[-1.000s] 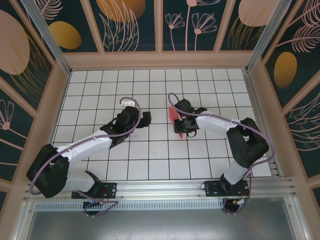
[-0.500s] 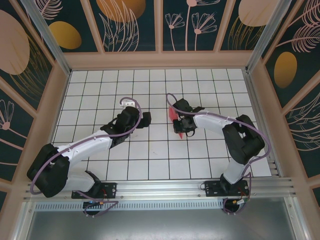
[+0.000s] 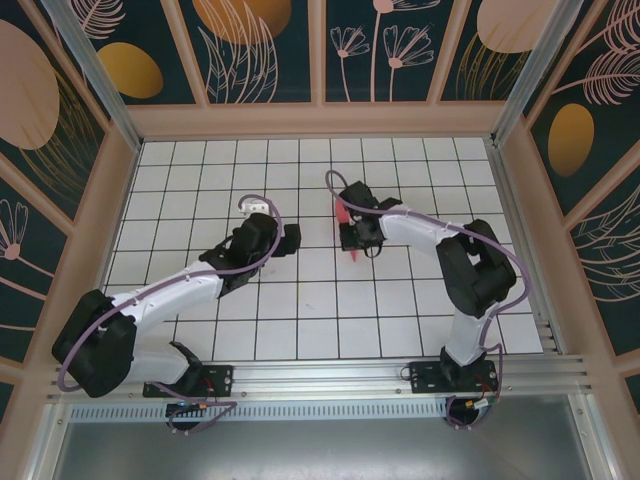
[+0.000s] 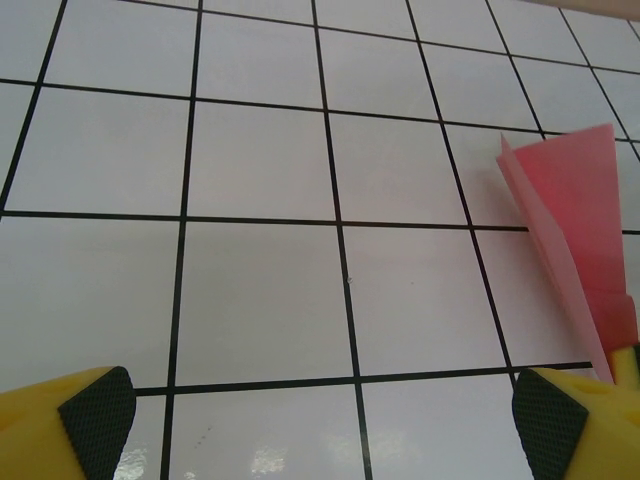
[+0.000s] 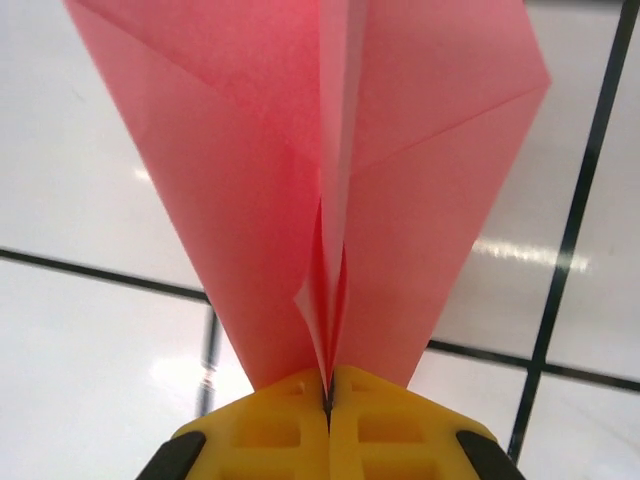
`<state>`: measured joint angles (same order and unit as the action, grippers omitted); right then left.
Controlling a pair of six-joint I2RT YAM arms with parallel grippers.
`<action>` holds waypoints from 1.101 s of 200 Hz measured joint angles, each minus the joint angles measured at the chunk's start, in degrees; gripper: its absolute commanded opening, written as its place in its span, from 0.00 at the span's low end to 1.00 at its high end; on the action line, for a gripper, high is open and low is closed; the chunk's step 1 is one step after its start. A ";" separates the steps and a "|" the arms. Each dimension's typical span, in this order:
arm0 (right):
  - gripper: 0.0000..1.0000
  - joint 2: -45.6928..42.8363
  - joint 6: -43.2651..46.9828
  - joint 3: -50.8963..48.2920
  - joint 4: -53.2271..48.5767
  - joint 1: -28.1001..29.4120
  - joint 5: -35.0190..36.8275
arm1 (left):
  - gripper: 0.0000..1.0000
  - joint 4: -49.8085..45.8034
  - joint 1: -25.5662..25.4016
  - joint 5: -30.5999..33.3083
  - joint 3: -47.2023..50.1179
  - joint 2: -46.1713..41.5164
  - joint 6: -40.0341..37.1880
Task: Fold a paper plane with a square sheet of paper (fold left side to right side)
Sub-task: Pick up the paper plane at the center of the table, then place the paper plane at the center of the table.
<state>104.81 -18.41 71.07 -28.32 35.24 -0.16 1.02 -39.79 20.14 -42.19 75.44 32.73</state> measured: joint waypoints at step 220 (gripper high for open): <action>0.16 34.25 -7.41 49.22 -23.12 3.39 4.04 | 0.98 -1.16 0.00 4.61 4.39 -8.07 -4.04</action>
<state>139.06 -25.82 120.29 -51.44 38.63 3.88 -0.14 -39.79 24.75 -37.80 67.37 28.69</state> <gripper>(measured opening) 0.141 0.985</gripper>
